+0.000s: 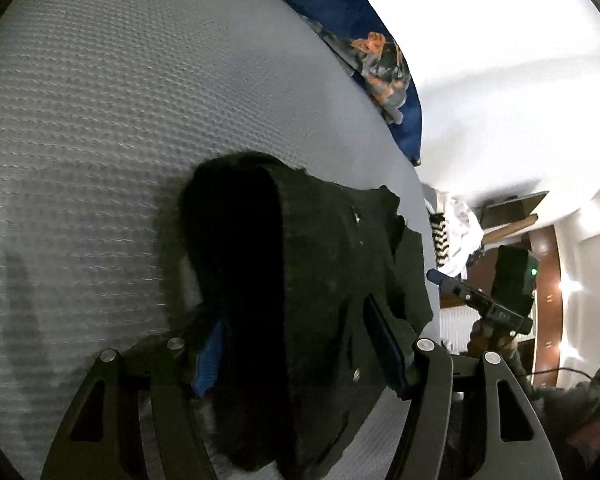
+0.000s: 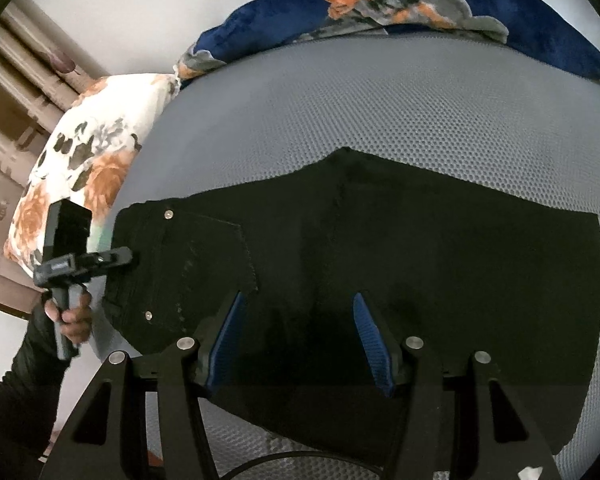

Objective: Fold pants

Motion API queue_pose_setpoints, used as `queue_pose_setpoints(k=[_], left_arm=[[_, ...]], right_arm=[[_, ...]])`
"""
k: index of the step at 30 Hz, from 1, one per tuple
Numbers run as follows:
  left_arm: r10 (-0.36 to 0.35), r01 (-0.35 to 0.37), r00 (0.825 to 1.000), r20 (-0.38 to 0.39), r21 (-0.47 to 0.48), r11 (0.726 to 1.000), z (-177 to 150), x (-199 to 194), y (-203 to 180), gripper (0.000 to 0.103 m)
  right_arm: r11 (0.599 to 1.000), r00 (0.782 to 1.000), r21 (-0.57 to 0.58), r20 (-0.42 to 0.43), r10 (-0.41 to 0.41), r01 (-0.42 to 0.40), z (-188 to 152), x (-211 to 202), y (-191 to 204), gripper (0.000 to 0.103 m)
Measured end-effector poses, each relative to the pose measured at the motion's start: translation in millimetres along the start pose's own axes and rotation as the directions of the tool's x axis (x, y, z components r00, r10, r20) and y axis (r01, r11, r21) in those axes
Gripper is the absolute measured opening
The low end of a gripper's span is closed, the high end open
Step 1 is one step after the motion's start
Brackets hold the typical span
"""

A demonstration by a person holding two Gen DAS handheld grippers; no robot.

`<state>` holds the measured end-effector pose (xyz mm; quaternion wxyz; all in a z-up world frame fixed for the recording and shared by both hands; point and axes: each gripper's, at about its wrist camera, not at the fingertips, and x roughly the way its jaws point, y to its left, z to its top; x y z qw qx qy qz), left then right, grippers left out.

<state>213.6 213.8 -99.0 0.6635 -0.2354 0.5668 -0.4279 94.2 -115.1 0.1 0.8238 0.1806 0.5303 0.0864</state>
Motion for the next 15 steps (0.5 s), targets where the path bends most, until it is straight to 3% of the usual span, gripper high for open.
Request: queue_pose_setpoints(k=[4, 7, 9, 12, 15], left_arm=[[0.105, -0.105, 0.991, 0.078, -0.003, 0.994, -9, 11, -18, 0.063], [0.252, -0.246, 0.961, 0.114, -0.065, 0.967, -14, 13, -30, 0.042], [0.308, -0.293, 0.940, 0.145, -0.114, 0.949, -17, 10, -44, 0.035], [0.345, -0.330, 0.920, 0.186, -0.107, 0.938, -22, 6, -75, 0.025], [0.317, -0.300, 0.924, 0.215, -0.108, 0.948, -26, 5, -114, 0.023]], right_arm=[[1.000, 1.000, 0.006, 0.016, 0.015, -0.015, 0, -4, -3, 0.054], [0.999, 0.998, 0.021, 0.049, 0.027, -0.028, -1, -15, -10, 0.054], [0.999, 0.996, 0.024, 0.085, 0.025, -0.027, 0, -26, -16, 0.054], [0.999, 0.990, 0.042, 0.139, 0.023, -0.029, -2, -46, -29, 0.055], [0.997, 0.980, 0.070, 0.195, 0.029, -0.043, -4, -65, -46, 0.057]])
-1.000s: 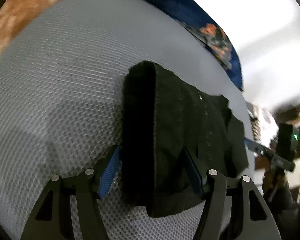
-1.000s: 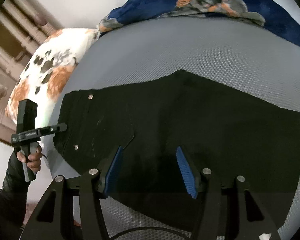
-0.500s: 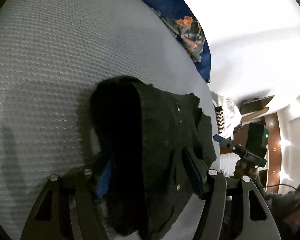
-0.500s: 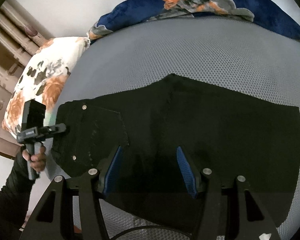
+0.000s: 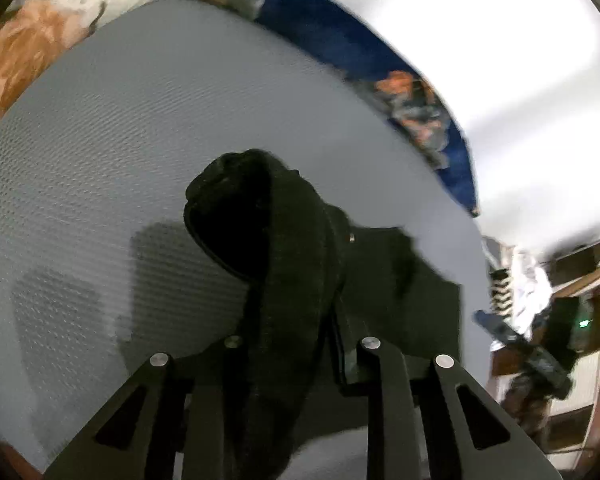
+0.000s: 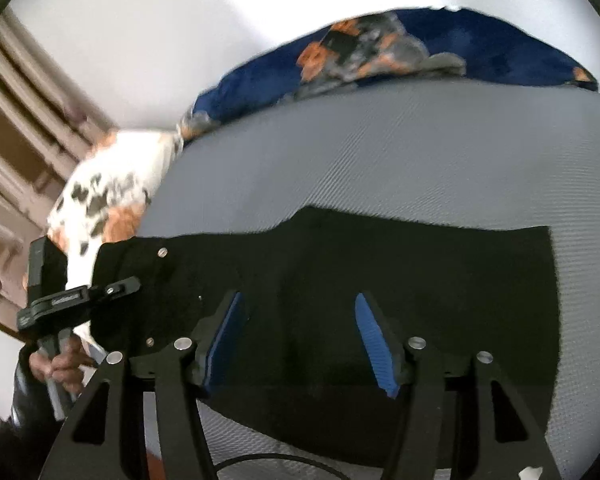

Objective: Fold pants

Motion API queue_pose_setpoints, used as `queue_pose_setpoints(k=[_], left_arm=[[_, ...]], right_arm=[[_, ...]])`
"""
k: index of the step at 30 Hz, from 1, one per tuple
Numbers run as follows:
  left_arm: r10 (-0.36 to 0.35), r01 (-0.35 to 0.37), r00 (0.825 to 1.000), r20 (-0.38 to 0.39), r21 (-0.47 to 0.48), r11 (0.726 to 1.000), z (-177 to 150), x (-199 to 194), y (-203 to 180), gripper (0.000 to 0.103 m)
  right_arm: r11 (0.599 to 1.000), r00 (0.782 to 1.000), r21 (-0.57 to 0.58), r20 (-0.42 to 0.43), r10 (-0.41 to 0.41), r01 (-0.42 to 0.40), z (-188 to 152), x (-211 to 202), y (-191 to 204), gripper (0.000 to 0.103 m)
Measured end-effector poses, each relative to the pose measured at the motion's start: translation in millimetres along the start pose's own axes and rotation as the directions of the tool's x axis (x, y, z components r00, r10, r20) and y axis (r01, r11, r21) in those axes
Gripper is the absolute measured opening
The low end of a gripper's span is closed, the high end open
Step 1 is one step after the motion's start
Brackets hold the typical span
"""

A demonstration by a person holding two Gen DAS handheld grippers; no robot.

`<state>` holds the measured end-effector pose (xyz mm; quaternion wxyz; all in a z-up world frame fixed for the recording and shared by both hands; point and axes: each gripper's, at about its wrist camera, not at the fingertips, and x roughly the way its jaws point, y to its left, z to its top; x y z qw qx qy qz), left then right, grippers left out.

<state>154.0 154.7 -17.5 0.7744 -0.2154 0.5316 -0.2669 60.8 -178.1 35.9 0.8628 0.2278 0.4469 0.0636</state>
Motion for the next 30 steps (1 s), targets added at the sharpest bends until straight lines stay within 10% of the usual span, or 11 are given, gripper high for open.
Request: queue_pose_setpoints(k=[11, 24, 30], left_arm=[[-0.055, 0.054, 0.998, 0.005, 0.074, 0.996, -17, 30, -131, 0.023], [0.183, -0.135, 0.978, -0.096, 0.375, 0.917, -78, 167, -235, 0.027], [0.193, -0.129, 0.975, -0.109, 0.430, 0.893, -91, 175, -246, 0.050]], right_arm=[[0.993, 0.993, 0.114, 0.118, -0.003, -0.011, -9, -61, -78, 0.057], [0.963, 0.986, 0.269, 0.158, -0.050, 0.005, -40, -96, -168, 0.059], [0.960, 0.992, 0.280, 0.127, -0.024, -0.013, -43, -87, -179, 0.059]])
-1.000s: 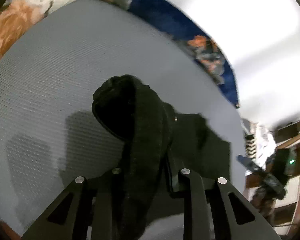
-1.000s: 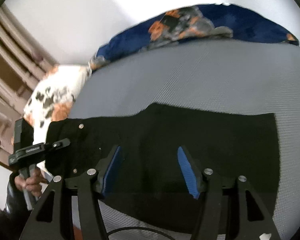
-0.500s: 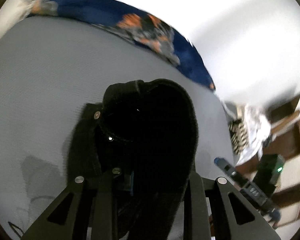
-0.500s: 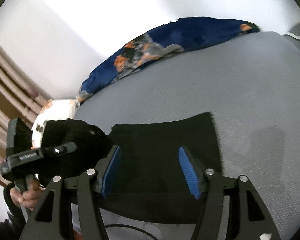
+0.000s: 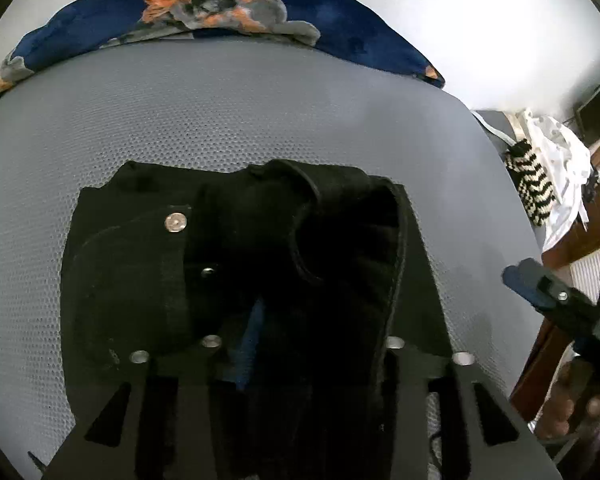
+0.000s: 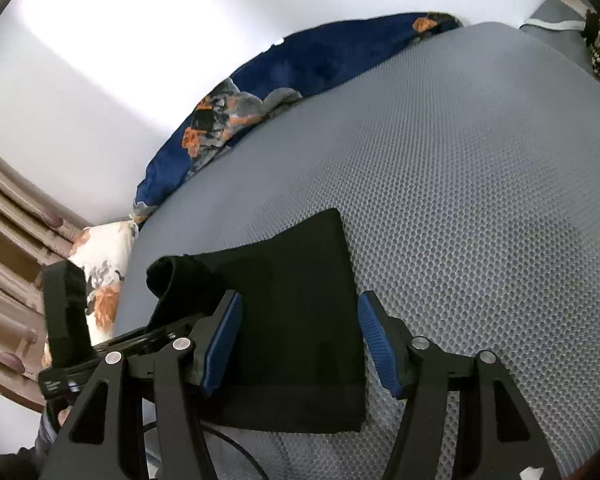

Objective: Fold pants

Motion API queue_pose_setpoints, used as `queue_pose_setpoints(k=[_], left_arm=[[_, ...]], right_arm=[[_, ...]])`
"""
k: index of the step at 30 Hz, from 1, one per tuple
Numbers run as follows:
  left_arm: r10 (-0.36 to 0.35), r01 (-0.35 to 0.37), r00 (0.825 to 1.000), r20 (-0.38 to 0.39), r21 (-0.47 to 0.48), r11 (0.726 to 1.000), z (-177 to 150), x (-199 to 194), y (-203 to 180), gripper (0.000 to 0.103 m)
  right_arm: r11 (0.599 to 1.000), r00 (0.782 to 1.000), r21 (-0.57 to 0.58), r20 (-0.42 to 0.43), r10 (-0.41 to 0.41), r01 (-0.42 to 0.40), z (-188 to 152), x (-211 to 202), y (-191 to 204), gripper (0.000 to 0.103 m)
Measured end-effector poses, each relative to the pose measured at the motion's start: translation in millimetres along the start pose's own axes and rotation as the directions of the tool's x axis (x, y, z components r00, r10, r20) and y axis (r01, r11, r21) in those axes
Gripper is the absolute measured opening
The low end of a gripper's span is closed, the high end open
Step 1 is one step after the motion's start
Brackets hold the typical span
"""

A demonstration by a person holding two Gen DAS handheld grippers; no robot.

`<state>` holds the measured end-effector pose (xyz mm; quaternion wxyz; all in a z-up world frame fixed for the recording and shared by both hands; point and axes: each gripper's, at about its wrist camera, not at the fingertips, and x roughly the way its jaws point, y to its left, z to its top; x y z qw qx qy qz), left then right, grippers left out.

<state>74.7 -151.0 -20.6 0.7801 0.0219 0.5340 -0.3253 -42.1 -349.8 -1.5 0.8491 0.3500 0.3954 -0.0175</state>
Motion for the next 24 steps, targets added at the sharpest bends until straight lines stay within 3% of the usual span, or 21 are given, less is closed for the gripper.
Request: queue_pose_setpoints(k=[1, 2, 6, 9, 13, 17, 19, 24], left_arm=[[-0.046, 0.046, 0.999, 0.006, 0.009, 0.999, 0, -5, -2, 0.064], [-0.146, 0.146, 0.989, 0.022, 0.019, 0.989, -3, -14, -4, 0.074], [-0.245, 0.239, 0.965, 0.095, 0.074, 0.968, -9, -51, -3, 0.083], [-0.177, 0.171, 0.973, 0.145, 0.049, 0.984, -10, -67, 16, 0.084], [-0.044, 0.056, 0.986, 0.162, -0.068, 0.996, -13, -76, 66, 0.084], [0.096, -0.067, 0.985, 0.142, -0.193, 0.979, -21, -78, 116, 0.084], [0.128, -0.097, 0.983, 0.128, -0.226, 0.969, -27, -76, 130, 0.084], [0.171, -0.144, 0.982, 0.082, -0.264, 0.954, -41, -70, 155, 0.084]], right_arm=[[1.000, 1.000, -0.007, -0.012, 0.003, -0.003, 0, 3, 0, 0.059], [1.000, 1.000, -0.016, -0.025, 0.005, -0.005, 1, 6, 2, 0.059], [0.998, 0.996, -0.044, -0.083, 0.035, -0.039, 5, 21, 7, 0.062], [0.993, 0.983, -0.052, -0.158, 0.092, -0.102, 6, 36, 12, 0.067], [0.985, 0.955, -0.069, -0.266, 0.134, -0.157, 6, 65, 20, 0.071], [0.979, 0.926, -0.039, -0.333, 0.177, -0.201, 4, 88, 21, 0.074], [0.975, 0.912, -0.014, -0.357, 0.204, -0.223, 4, 100, 21, 0.079], [0.974, 0.905, -0.002, -0.371, 0.208, -0.225, 7, 123, 21, 0.080]])
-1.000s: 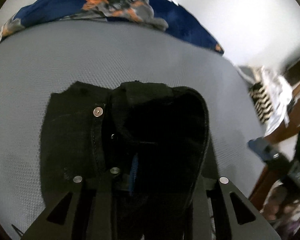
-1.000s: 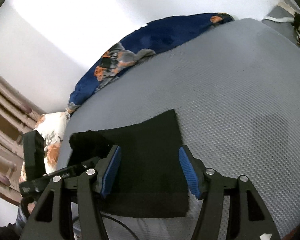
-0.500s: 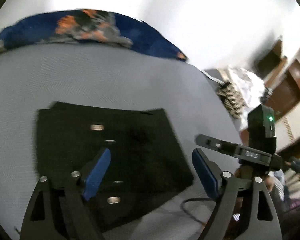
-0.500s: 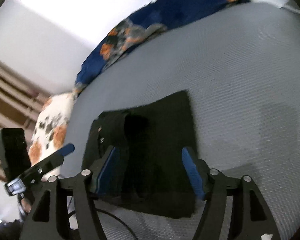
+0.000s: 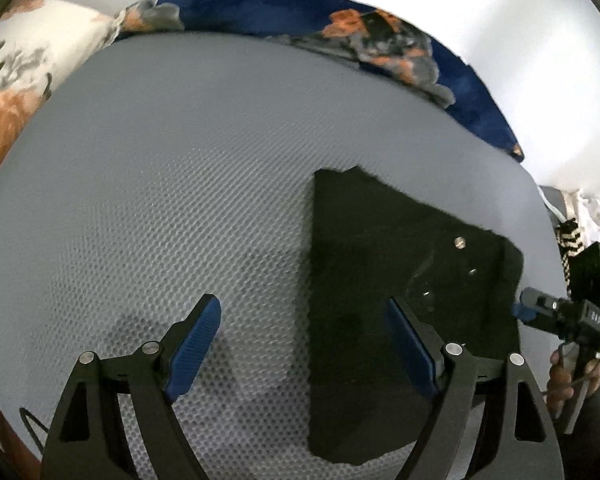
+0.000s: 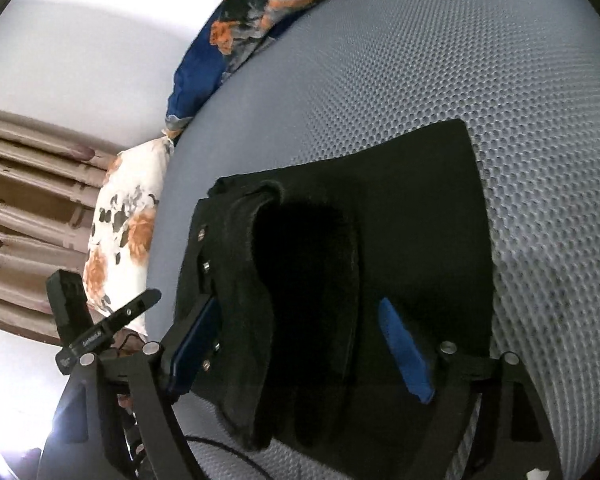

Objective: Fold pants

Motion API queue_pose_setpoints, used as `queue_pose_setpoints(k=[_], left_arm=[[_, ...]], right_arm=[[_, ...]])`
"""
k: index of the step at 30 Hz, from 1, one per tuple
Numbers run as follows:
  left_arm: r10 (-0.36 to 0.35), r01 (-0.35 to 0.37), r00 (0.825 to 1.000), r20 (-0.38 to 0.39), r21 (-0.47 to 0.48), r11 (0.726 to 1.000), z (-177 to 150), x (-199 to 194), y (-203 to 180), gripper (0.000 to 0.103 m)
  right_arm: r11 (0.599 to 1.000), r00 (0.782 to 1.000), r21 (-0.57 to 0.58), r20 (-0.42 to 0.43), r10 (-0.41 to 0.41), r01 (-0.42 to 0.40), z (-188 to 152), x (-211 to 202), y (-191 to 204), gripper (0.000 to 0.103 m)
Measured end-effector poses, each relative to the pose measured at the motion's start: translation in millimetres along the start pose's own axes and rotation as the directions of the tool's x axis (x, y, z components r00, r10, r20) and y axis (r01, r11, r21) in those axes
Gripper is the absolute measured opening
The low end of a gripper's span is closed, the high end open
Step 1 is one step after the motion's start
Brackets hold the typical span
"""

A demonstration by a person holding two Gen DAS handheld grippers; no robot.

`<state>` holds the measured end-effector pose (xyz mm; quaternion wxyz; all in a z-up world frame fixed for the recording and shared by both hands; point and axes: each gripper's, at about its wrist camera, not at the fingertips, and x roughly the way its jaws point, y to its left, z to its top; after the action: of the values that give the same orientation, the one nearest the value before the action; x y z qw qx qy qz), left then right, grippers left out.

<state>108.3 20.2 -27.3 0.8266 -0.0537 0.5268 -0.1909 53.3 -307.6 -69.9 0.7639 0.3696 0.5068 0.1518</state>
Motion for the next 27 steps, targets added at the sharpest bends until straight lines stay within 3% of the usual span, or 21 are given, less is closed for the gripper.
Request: queue_pose_setpoints(k=[5, 6, 7, 9, 13, 15, 21, 23, 25, 27], left_arm=[[0.005, -0.006, 0.999, -0.034, -0.008, 1.000, -3, 9, -2, 0.084], [0.004, -0.005, 0.999, -0.040, -0.009, 1.000, -3, 10, -2, 0.084], [0.005, -0.005, 0.999, -0.042, -0.010, 1.000, -2, 12, -8, 0.084], [0.004, -0.004, 0.999, -0.046, -0.006, 1.000, -2, 13, -11, 0.084], [-0.011, 0.012, 0.999, -0.044, 0.005, 1.000, -3, 19, -20, 0.084], [-0.020, 0.021, 0.999, -0.037, 0.012, 1.000, -3, 22, -25, 0.084], [-0.045, 0.045, 0.999, -0.016, 0.036, 0.998, 3, 29, -46, 0.084], [-0.051, 0.052, 0.999, -0.011, 0.049, 0.997, 5, 30, -55, 0.084], [-0.043, 0.043, 0.999, -0.007, 0.043, 0.998, 6, 34, -65, 0.084], [-0.034, 0.034, 0.999, -0.012, 0.053, 0.998, 6, 41, -73, 0.084]], right_arm=[[0.999, 0.999, -0.039, 0.015, 0.030, -0.030, 16, 16, 10, 0.075], [0.999, 1.000, -0.042, 0.011, 0.023, -0.023, 19, 21, 14, 0.069], [0.999, 1.000, -0.042, 0.005, 0.019, -0.019, 20, 24, 15, 0.053], [0.999, 0.999, -0.032, -0.014, 0.035, -0.035, 22, 27, 18, 0.032], [0.996, 0.999, -0.082, 0.027, 0.023, -0.021, 17, 7, 36, 0.013], [0.996, 0.997, -0.073, 0.050, 0.054, -0.050, 15, -10, 45, 0.012], [0.996, 0.984, -0.081, 0.172, 0.036, -0.022, 21, -63, 47, 0.012], [0.999, 0.984, -0.050, 0.177, -0.006, 0.015, 24, -68, 31, 0.012], [0.998, 0.990, 0.035, 0.130, -0.060, 0.056, 24, -55, 4, 0.012], [0.981, 0.980, 0.087, 0.088, -0.179, 0.171, 20, -36, -22, 0.016]])
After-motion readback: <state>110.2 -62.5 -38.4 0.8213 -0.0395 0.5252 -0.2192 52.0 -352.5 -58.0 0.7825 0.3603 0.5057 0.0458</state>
